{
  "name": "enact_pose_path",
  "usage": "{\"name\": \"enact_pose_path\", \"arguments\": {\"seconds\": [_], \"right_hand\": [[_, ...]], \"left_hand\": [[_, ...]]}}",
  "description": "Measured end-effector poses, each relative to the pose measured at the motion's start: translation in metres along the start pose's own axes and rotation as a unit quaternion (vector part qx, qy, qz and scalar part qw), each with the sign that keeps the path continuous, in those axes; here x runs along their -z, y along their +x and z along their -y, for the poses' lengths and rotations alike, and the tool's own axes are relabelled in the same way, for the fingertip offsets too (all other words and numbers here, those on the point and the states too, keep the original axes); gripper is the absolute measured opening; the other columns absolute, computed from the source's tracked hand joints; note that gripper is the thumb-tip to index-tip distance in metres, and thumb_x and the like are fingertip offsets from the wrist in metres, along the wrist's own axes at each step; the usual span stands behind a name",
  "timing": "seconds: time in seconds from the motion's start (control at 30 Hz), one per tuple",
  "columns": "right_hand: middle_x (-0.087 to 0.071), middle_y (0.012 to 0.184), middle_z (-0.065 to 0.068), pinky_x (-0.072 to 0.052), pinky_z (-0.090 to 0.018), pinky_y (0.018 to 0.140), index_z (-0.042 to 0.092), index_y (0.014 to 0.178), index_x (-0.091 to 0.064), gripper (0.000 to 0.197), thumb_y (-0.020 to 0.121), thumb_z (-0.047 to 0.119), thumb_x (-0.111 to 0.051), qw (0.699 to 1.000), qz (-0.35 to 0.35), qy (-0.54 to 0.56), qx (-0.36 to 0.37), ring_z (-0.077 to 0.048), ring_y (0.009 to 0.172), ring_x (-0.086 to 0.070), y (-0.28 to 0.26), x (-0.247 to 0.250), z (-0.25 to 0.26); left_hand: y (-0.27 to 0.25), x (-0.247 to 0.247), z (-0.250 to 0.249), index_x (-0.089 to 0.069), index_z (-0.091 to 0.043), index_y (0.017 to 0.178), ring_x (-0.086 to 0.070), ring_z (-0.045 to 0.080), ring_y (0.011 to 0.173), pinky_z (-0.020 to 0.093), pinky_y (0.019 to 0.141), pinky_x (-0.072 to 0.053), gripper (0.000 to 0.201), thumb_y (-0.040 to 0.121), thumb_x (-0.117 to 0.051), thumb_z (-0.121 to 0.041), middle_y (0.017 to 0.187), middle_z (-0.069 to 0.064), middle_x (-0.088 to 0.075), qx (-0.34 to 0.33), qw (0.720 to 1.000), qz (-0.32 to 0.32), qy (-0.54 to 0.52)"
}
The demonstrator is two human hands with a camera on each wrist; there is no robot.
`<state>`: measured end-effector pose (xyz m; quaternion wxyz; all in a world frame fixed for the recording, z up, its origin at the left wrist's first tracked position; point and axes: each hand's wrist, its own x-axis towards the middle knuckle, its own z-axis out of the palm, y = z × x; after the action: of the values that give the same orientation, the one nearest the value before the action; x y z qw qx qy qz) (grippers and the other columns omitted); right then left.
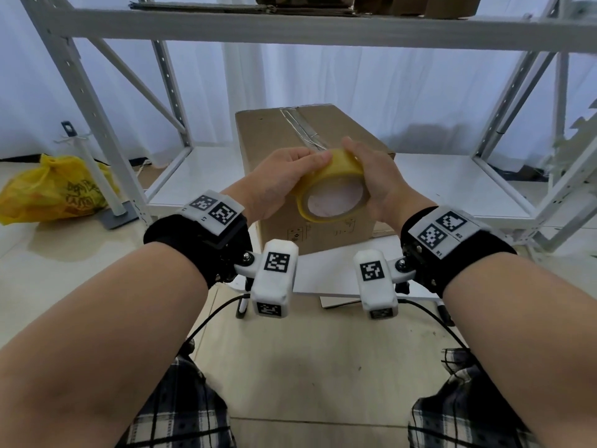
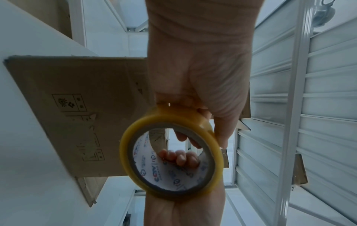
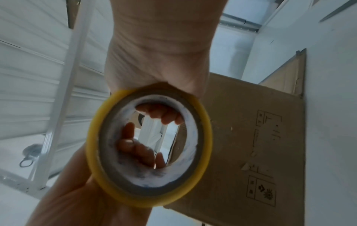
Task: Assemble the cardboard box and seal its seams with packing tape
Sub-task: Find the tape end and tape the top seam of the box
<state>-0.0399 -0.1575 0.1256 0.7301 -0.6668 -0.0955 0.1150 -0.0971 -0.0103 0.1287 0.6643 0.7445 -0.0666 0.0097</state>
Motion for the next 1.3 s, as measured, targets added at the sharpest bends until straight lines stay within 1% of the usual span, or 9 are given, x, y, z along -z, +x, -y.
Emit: {"name": "enact_pose_path", "arguments": {"seconds": [0.33, 0.5, 0.57, 0.67, 0.73, 0.83, 1.03, 1.2, 1.3], "right_hand": [[-0.045, 0.053, -0.001, -0.041, -0.027, 0.064, 0.017, 0.056, -0.052, 0.029, 0.075, 0.033, -0.067, 0.964, -0.012, 0.259, -0.06, -0.015, 0.051, -0.044, 0.01, 0.016, -0.001], [-0.049, 0.084, -0.008, -0.046, -0.044, 0.097, 0.012, 0.084, -0.057, 0.044, 0.087, 0.055, -0.056, 0.938, -0.034, 0.326, -0.112, -0.027, 0.085, -0.057, 0.02, 0.019, -0.006], [-0.056, 0.083, -0.009, -0.054, -0.045, 0.087, 0.007, 0.088, -0.054, 0.059, 0.087, 0.065, -0.048, 0.942, -0.028, 0.307, -0.131, -0.027, 0.074, -0.065, 0.02, 0.018, -0.003], [-0.062, 0.113, -0.019, -0.054, -0.047, 0.088, 0.012, 0.113, -0.055, 0.066, 0.087, 0.07, -0.042, 0.974, 0.026, 0.201, -0.101, -0.033, 0.098, -0.067, 0.018, 0.014, 0.002], [-0.067, 0.111, -0.01, -0.053, -0.043, 0.091, 0.022, 0.113, -0.058, 0.047, 0.091, 0.061, -0.045, 0.991, 0.033, 0.124, -0.04, -0.026, 0.1, -0.066, 0.016, 0.01, 0.005], [-0.068, 0.11, -0.003, -0.052, -0.037, 0.083, 0.026, 0.111, -0.062, 0.021, 0.093, 0.033, -0.057, 0.999, 0.041, 0.011, 0.015, -0.021, 0.098, -0.065, 0.009, 0.005, 0.004], [-0.065, 0.095, -0.006, -0.055, -0.032, 0.068, 0.015, 0.101, -0.061, 0.014, 0.094, 0.01, -0.049, 0.992, -0.054, 0.087, -0.068, -0.019, 0.083, -0.064, 0.005, 0.012, 0.002], [-0.06, 0.101, -0.012, -0.057, -0.036, 0.065, 0.01, 0.105, -0.054, 0.014, 0.093, 0.009, -0.048, 0.984, -0.075, 0.107, -0.119, -0.026, 0.088, -0.062, 0.005, 0.01, 0.002], [-0.058, 0.104, -0.014, -0.057, -0.038, 0.065, 0.011, 0.113, -0.052, 0.022, 0.092, 0.009, -0.047, 0.982, -0.071, 0.111, -0.133, -0.028, 0.091, -0.061, 0.005, 0.01, 0.003]], "left_hand": [[0.002, -0.005, -0.001, -0.058, 0.001, 0.113, -0.06, 0.021, 0.091, 0.038, 0.097, -0.044, 0.038, 0.098, -0.046, -0.033, 0.097, 0.012, -0.063, -0.018, 0.999, -0.019, -0.028], [0.005, -0.005, 0.002, -0.044, -0.025, 0.132, -0.061, 0.019, 0.109, 0.033, 0.096, -0.049, 0.041, 0.094, -0.055, -0.031, 0.122, 0.009, -0.058, -0.04, 0.997, -0.02, -0.062], [0.005, -0.004, 0.001, -0.038, -0.032, 0.138, -0.056, 0.016, 0.116, 0.033, 0.095, -0.051, 0.056, 0.089, -0.064, -0.026, 0.126, 0.006, -0.055, -0.066, 0.998, -0.019, -0.01], [0.004, -0.002, -0.003, -0.047, -0.023, 0.134, -0.064, 0.018, 0.091, 0.034, 0.083, -0.057, 0.041, 0.094, -0.057, -0.02, 0.104, 0.009, -0.063, -0.066, 0.995, -0.063, 0.046], [0.004, -0.002, -0.005, -0.052, -0.019, 0.128, -0.063, 0.018, 0.078, 0.035, 0.075, -0.057, 0.03, 0.1, -0.044, -0.024, 0.094, 0.008, -0.064, -0.037, 0.992, -0.111, 0.039], [0.005, -0.005, -0.007, -0.053, -0.018, 0.124, -0.065, 0.018, 0.09, 0.031, 0.072, -0.059, 0.035, 0.102, -0.032, -0.035, 0.104, 0.006, -0.065, -0.004, 0.989, -0.141, 0.034], [0.006, 0.0, -0.004, -0.036, -0.021, 0.143, -0.048, 0.018, 0.122, 0.04, 0.106, -0.039, 0.066, 0.091, -0.042, -0.06, 0.136, 0.0, -0.049, -0.01, 0.981, -0.073, 0.182], [0.004, -0.002, 0.003, -0.024, -0.022, 0.147, -0.042, 0.017, 0.125, 0.035, 0.106, -0.04, 0.08, 0.083, -0.061, -0.052, 0.14, 0.003, -0.039, -0.05, 0.96, -0.032, 0.273], [0.005, -0.001, 0.004, -0.043, -0.027, 0.13, -0.051, 0.017, 0.112, 0.041, 0.097, -0.049, 0.06, 0.08, -0.068, -0.05, 0.124, -0.002, -0.047, -0.093, 0.951, -0.042, 0.291]]}}
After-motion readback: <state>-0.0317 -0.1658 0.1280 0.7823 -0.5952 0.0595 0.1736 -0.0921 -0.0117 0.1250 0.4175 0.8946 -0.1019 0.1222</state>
